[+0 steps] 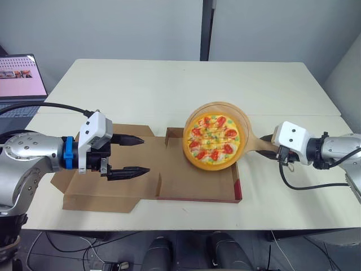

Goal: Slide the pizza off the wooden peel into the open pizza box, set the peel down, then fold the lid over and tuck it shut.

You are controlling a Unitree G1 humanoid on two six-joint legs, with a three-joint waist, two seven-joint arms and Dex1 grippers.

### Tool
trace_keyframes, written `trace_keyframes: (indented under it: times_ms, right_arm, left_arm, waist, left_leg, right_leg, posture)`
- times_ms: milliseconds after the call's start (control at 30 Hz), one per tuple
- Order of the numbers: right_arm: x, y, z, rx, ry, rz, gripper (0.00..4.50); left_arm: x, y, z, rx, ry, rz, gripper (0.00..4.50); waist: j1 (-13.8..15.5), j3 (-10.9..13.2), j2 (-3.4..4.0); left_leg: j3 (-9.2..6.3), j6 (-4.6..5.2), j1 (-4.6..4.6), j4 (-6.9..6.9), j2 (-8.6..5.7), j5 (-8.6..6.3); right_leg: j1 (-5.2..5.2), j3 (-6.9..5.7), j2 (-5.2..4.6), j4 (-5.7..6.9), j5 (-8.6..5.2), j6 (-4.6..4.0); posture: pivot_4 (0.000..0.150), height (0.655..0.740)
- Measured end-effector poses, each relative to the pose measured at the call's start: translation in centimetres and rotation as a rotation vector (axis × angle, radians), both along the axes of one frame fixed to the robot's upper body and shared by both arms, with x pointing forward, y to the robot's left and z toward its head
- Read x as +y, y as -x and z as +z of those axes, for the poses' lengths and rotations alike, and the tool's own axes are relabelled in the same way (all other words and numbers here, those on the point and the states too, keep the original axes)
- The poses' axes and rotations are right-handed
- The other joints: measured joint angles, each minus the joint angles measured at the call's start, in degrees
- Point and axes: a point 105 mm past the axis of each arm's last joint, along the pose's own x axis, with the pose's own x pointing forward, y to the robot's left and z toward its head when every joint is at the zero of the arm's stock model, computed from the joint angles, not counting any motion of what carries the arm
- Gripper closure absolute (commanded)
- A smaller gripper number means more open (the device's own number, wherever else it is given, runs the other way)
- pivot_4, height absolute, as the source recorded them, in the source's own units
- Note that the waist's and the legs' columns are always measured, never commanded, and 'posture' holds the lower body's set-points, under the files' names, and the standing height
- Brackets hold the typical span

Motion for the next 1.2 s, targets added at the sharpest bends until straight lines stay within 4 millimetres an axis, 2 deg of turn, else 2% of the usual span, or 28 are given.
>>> trace_keyframes:
  times_ms: [200, 367, 433, 533, 633, 700, 800, 933, 1033, 1200]
  right_arm:
    - [-0.4, -0.4, 0.2, -0.018, 0.006, -0.012, 2.93]
    - [-1.5, -1.6, 1.2, -0.085, 0.023, -0.068, 2.93]
    - [-2.3, -2.1, 1.8, -0.110, 0.011, -0.099, 2.93]
    - [-4.0, -2.6, 3.9, -0.178, -0.018, -0.169, 2.93]
    - [-5.9, -2.1, 6.0, -0.237, -0.047, -0.235, 2.93]
    - [-7.6, -1.4, 6.2, -0.232, -0.076, -0.305, 2.93]
    - [-9.3, -0.3, 4.8, -0.180, -0.133, -0.408, 2.93]
    - [-10.5, 2.4, 1.3, -0.066, -0.276, -0.564, 2.93]
    - [-10.3, 4.6, -1.6, 0.014, -0.378, -0.678, 2.93]
    - [-10.2, 6.5, -4.7, 0.082, -0.460, -0.832, 2.93]
  left_arm:
    - [-0.2, -0.2, 0.1, -0.014, -0.006, -0.009, 0.00]
    - [-0.3, -0.2, -0.3, -0.003, -0.004, -0.015, 0.00]
    - [-0.5, -0.2, -0.4, -0.001, -0.004, -0.021, 0.00]
    - [-0.8, -0.4, -0.1, -0.015, 0.005, -0.034, 0.00]
    - [-1.5, -0.6, 0.2, -0.027, 0.026, -0.057, 0.00]
    - [-2.0, -0.8, 0.5, -0.031, 0.055, -0.072, 0.00]
    - [-2.8, -1.0, 1.1, -0.038, 0.107, -0.087, 0.00]
    - [-4.3, -1.6, 1.9, -0.073, 0.165, -0.113, 0.00]
    - [-6.0, -1.7, 2.3, -0.085, 0.226, -0.154, 0.00]
    - [-7.9, -1.3, 1.9, -0.059, 0.255, -0.224, 0.00]
  waist:
    - [0.0, 0.0, 0.00]
    - [0.0, 0.0, 0.00]
    - [0.0, 0.0, 0.00]
    - [0.1, 0.0, 0.01]
    - [0.2, 0.0, 0.01]
    - [0.6, 0.0, -0.01]
    - [1.0, 0.0, -0.01]
    - [1.1, 0.0, 0.01]
    - [1.1, 0.0, 0.04]
    - [0.4, 0.0, 0.09]
  left_leg:
    - [0.02, 0.00, 0.00, 0.00, 0.00, 0.00]
    - [0.01, 0.00, 0.01, 0.01, 0.00, 0.00]
    - [0.01, 0.00, 0.00, 0.00, -0.01, 0.00]
    - [0.02, 0.00, 0.00, 0.01, -0.01, 0.00]
    - [0.00, 0.00, -0.01, 0.00, -0.02, 0.00]
    - [-0.03, 0.00, 0.00, 0.01, -0.04, 0.00]
    - [-0.03, 0.00, 0.00, 0.02, -0.05, 0.00]
    - [-0.10, 0.00, 0.01, 0.03, -0.07, 0.00]
    - [-0.14, -0.01, 0.02, 0.05, -0.09, 0.00]
    - [-0.10, -0.01, 0.15, 0.05, -0.04, 0.01]
  right_leg:
    - [0.00, 0.01, 0.00, 0.00, 0.00, 0.00]
    - [0.00, 0.01, 0.00, 0.01, 0.00, -0.01]
    - [0.00, 0.01, 0.00, 0.01, 0.00, -0.01]
    - [0.00, 0.01, -0.01, 0.01, 0.01, -0.01]
    - [0.01, 0.00, -0.01, 0.01, 0.01, -0.02]
    - [0.07, -0.03, -0.01, 0.00, 0.01, -0.02]
    - [0.08, -0.01, -0.01, 0.00, 0.01, -0.01]
    - [0.12, -0.05, 0.00, 0.02, 0.01, 0.00]
    - [0.15, -0.06, 0.00, 0.03, 0.01, 0.01]
    - [0.20, 0.01, 0.08, 0.08, 0.02, 0.03]
  posture:
    - [0.150, 0.7306]
    - [0.150, 0.7306]
    - [0.150, 0.7306]
    - [0.150, 0.7306]
    - [0.150, 0.7306]
    - [0.150, 0.7306]
    - [0.150, 0.7306]
    - [0.150, 0.7306]
    - [0.150, 0.7306]
    - [0.150, 0.7306]
